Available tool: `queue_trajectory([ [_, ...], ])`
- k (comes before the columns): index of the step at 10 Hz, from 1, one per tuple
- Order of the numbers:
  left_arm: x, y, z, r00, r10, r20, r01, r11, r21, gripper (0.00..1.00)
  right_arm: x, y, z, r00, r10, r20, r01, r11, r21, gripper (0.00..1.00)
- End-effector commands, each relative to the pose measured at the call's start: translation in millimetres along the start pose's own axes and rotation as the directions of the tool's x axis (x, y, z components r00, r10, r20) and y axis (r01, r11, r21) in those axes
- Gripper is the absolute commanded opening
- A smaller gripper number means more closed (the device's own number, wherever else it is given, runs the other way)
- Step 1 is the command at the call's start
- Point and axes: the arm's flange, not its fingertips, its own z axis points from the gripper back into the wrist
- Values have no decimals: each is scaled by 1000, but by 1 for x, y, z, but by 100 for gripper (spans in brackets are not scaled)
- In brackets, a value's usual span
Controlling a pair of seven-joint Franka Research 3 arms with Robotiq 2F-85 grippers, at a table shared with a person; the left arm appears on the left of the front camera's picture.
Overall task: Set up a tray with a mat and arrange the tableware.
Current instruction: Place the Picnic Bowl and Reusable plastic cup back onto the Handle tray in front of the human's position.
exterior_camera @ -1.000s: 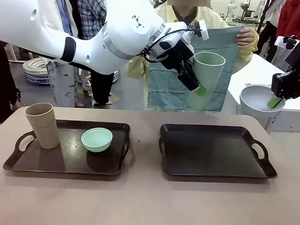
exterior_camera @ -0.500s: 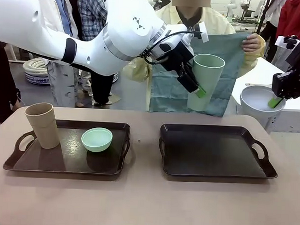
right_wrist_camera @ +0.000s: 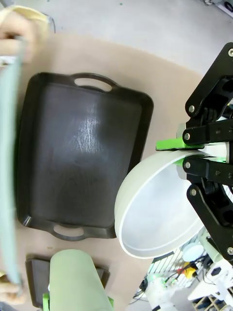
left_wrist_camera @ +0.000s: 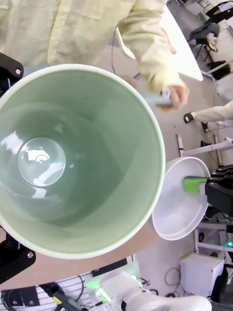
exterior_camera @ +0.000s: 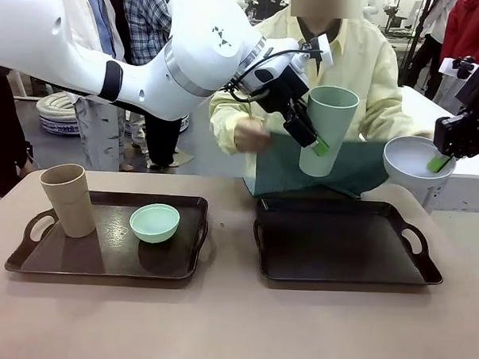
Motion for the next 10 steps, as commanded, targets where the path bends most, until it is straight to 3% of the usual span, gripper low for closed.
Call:
queue_trajectory([
  [1,1,1,1,1000,-22,8,22,1000,13,7,1,0,0,1000,7,3,-7,1000,-1,1],
  [10,1,1,1,1000,-22,8,22,1000,13,7,1,0,0,1000,7,3,-7,1000,-1,1],
])
